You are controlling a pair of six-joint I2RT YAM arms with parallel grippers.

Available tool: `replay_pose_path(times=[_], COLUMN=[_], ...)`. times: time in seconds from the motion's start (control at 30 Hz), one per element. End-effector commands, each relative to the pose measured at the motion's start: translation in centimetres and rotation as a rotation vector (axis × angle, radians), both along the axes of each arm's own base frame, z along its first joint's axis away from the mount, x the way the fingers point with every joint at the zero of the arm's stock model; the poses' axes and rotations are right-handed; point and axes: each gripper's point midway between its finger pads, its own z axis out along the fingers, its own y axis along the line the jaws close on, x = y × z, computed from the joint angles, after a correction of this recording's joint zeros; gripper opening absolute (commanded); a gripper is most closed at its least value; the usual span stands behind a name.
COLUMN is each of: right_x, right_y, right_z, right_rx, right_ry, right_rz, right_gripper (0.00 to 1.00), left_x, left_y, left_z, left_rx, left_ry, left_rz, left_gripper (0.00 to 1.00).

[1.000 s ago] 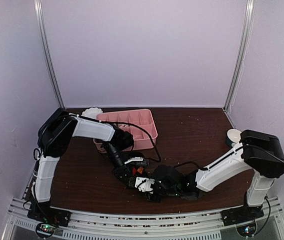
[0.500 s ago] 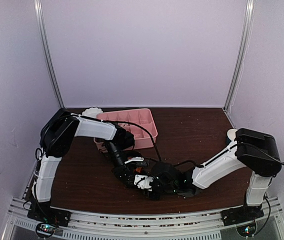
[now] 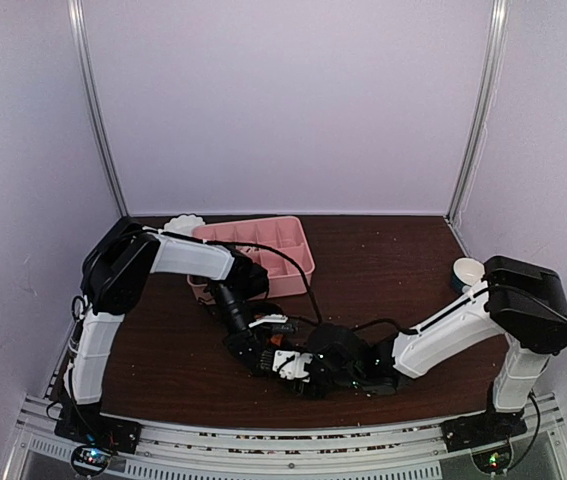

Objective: Roll the socks
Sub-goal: Roll the sock.

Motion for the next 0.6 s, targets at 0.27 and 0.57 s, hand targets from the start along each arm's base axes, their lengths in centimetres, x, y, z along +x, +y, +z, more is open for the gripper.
replay_pose_path(times=[0.27, 0.57], right_x=[0.9, -0.6], right_y=[1.8, -0.5], right_z=[-1.3, -5.2], right_rx=[-0.012, -0.102], right_ry=[0.021, 0.161], right_rz=[0.005, 0.014], right_gripper=[0.36, 0.02], left_x=[0.0, -0.4], left_y=[0.4, 0.6], left_z=[-0.8, 0.4], left_rx=[0.013, -0.029], left_ry=[0.017, 0.002], left_rz=[-0.023, -0.051], left_gripper=[0.24, 0.32])
